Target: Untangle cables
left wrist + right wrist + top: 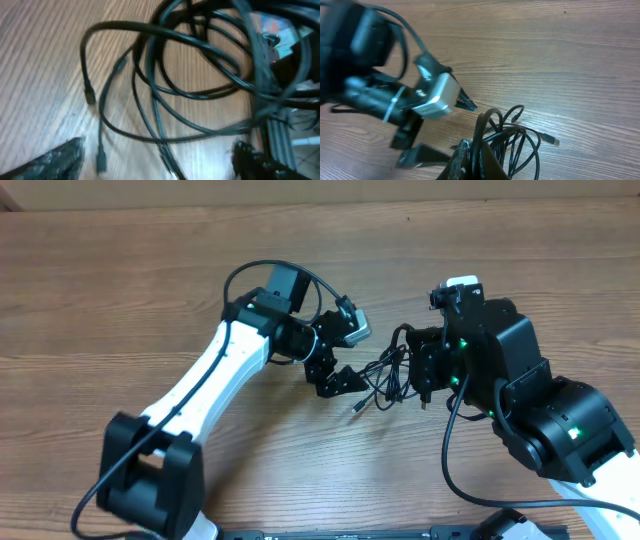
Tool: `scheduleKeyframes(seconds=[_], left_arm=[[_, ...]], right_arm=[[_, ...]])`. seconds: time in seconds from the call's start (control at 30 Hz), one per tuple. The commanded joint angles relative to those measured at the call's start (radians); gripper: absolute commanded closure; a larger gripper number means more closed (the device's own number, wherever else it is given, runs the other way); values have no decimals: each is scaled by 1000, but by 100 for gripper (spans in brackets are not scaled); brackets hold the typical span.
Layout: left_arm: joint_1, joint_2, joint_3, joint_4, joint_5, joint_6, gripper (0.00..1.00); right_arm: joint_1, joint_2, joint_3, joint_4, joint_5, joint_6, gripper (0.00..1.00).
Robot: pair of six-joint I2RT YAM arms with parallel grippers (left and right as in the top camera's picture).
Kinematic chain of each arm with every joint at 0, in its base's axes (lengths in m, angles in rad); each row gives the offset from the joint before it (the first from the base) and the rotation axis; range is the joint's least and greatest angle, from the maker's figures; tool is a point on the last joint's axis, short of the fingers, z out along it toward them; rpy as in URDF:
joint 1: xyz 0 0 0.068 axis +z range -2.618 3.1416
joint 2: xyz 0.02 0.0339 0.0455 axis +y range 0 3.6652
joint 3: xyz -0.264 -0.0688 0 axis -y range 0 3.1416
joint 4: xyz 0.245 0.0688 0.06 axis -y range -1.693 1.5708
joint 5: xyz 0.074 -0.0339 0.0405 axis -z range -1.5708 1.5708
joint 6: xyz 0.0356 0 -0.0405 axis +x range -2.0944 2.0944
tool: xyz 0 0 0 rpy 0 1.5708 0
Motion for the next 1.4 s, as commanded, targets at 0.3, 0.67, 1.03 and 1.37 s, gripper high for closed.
scheduleKeyframes(seconds=[0.3,0.67,1.03,1.37], left_arm=[[56,-35,82,101,-105,-262,96],[414,-339,190,-50,-490,-394,96],[702,-452,190,-147,-512,-474,96],[700,-452,190,-150,-516,-477,96]], right_arm=[[-3,-2,30,-26,48,-7,96],[-3,15,29,-201,429,179,96],[-133,15,29,-393,761,449,96],[-349,19,29,-430,743,483,96]])
